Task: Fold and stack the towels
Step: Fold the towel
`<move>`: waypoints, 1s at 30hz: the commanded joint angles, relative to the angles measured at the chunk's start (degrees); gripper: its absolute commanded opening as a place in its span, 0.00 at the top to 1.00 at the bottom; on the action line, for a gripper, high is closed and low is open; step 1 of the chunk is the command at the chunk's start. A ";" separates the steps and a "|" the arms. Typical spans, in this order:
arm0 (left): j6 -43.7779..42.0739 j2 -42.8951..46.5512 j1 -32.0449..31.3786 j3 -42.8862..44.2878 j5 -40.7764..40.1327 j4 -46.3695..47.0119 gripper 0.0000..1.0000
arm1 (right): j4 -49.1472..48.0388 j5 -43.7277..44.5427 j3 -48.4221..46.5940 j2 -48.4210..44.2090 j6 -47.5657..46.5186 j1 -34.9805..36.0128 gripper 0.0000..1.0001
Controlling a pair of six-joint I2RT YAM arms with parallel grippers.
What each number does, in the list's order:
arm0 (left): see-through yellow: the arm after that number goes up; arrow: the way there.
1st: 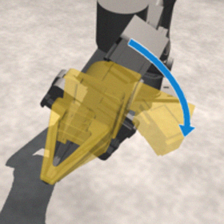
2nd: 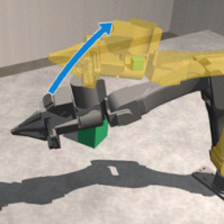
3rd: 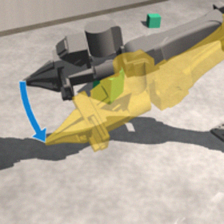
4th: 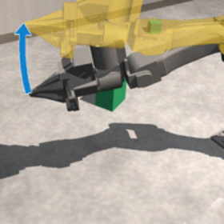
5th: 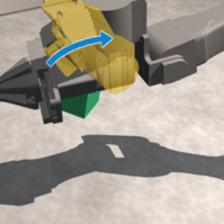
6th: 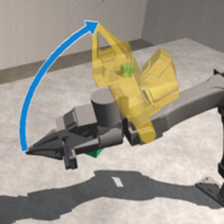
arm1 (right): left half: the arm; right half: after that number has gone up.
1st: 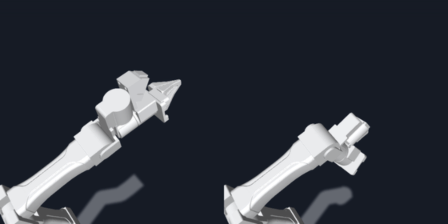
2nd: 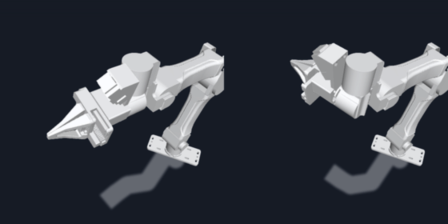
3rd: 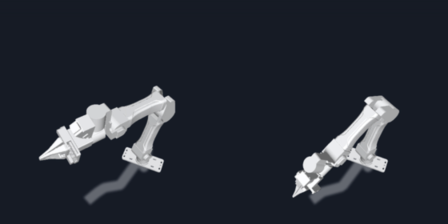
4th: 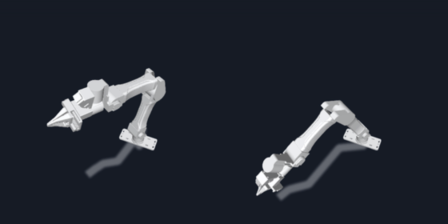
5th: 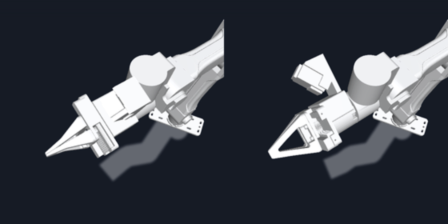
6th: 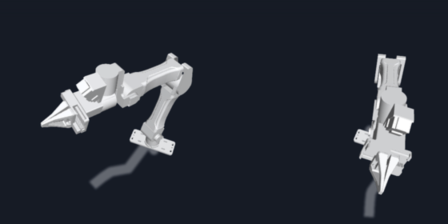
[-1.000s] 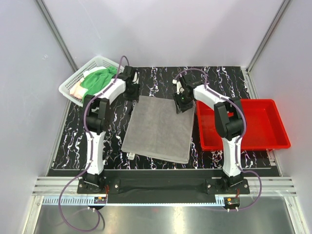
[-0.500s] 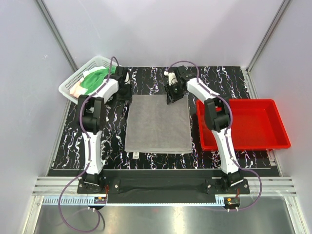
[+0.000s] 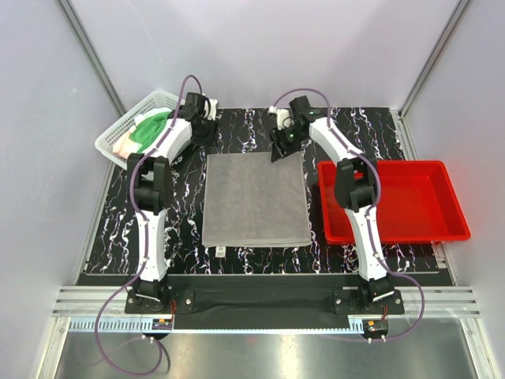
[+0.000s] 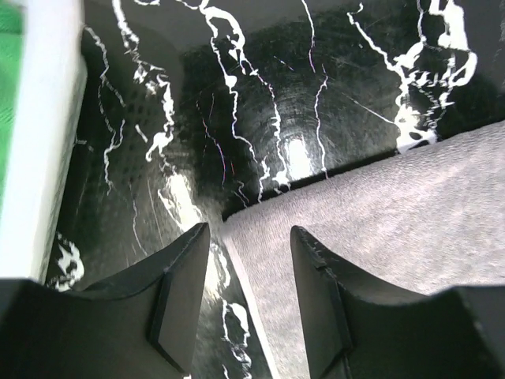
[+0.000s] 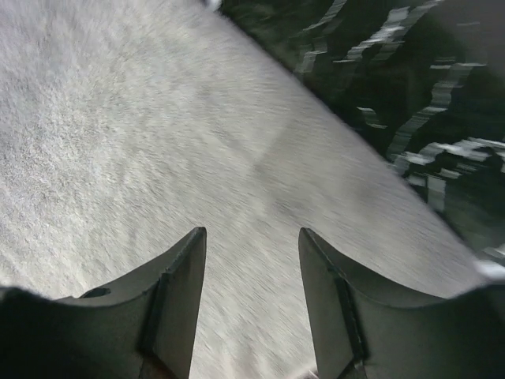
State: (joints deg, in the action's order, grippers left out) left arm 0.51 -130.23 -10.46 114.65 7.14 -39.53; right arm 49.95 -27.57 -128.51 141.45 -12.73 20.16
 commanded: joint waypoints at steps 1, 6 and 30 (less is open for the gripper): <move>-4.47 -2.65 0.17 3.64 1.48 -0.90 0.48 | 2.77 -1.52 -4.38 -5.75 -3.17 -4.25 0.43; -5.43 -5.20 0.44 5.76 1.74 -2.22 0.48 | 7.96 -1.43 -6.66 -2.76 -7.47 -7.15 0.44; -8.42 -10.48 0.70 10.67 -4.40 -5.56 0.51 | 7.26 -1.44 -20.91 13.33 -10.30 -11.11 0.59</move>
State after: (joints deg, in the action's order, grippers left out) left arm -6.48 -139.55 -10.13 121.97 5.61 -44.60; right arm 58.30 -30.87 -146.65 154.47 -23.70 9.19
